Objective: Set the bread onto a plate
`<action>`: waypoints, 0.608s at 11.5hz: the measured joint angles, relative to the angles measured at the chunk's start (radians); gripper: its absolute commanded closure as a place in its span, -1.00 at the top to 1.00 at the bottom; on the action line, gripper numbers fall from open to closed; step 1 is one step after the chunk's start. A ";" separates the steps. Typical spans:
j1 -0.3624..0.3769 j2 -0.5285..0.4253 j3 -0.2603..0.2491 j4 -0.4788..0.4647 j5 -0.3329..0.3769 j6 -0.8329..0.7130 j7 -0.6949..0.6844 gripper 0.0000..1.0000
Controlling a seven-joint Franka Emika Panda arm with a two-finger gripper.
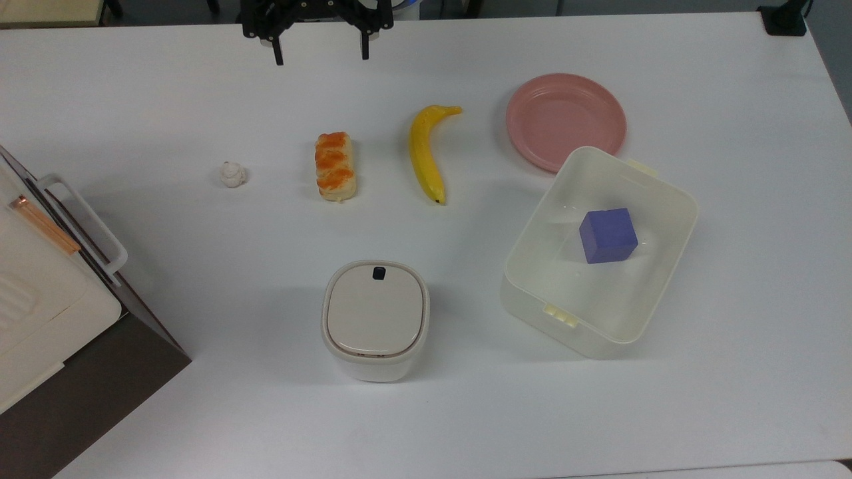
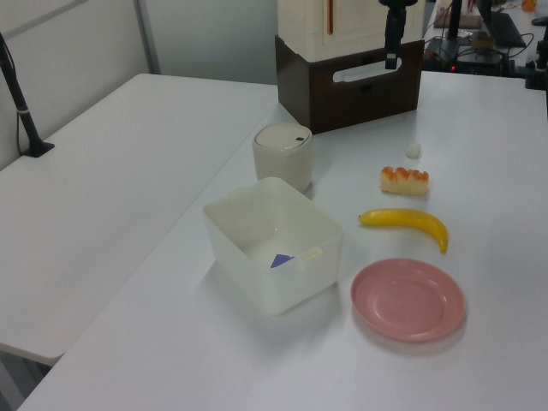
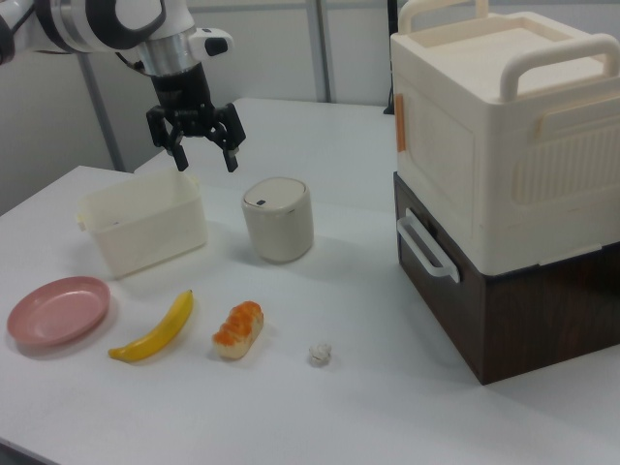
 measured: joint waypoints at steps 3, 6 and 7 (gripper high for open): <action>-0.006 0.009 0.003 -0.001 0.000 0.000 0.023 1.00; -0.009 0.017 0.003 0.000 0.000 0.000 0.030 1.00; -0.013 0.016 0.003 0.001 0.000 0.000 0.028 1.00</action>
